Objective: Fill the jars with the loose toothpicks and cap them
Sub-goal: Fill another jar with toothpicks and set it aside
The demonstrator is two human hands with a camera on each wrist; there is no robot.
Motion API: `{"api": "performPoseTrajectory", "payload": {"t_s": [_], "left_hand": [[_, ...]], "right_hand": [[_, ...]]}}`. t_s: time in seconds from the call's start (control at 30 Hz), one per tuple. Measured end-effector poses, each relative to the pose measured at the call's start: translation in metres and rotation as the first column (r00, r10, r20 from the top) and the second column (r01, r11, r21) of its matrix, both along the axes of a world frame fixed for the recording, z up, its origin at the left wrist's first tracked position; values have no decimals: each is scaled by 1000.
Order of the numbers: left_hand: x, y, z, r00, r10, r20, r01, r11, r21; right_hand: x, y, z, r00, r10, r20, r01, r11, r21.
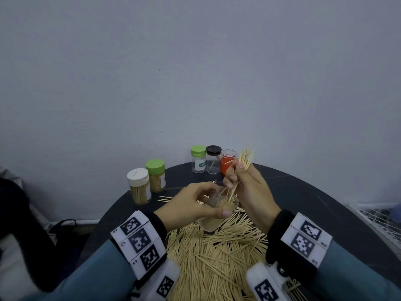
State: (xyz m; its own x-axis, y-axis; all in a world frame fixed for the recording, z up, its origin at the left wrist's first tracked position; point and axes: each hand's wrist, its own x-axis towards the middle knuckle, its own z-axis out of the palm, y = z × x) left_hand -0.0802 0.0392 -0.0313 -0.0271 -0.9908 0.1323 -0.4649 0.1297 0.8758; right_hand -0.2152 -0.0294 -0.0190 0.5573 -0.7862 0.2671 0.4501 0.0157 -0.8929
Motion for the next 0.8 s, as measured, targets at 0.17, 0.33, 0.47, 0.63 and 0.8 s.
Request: {"api": "performPoseTrajectory", "payload": {"t_s": [0.17, 0.33, 0.47, 0.63, 0.8], "left_hand": [[0, 1, -1, 998, -29, -61, 29, 1000, -2], [1, 3, 4, 991, 3, -134, -7, 999, -35], [3, 3, 4, 990, 31, -140, -37, 998, -44], [4, 3, 4, 990, 44, -132, -50, 998, -42], [3, 3, 4, 991, 36, -132, -36, 999, 7]], "right_hand": [[1, 7, -11, 995, -41, -94, 33, 996, -86], [0, 11, -12, 983, 26, -184, -45, 994, -96], [0, 10, -11, 969, 46, -244, -69, 994, -87], [0, 9, -11, 973, -20, -232, -5, 994, -108], [-2, 8, -9, 980, -57, -189, 31, 990, -138]]}}
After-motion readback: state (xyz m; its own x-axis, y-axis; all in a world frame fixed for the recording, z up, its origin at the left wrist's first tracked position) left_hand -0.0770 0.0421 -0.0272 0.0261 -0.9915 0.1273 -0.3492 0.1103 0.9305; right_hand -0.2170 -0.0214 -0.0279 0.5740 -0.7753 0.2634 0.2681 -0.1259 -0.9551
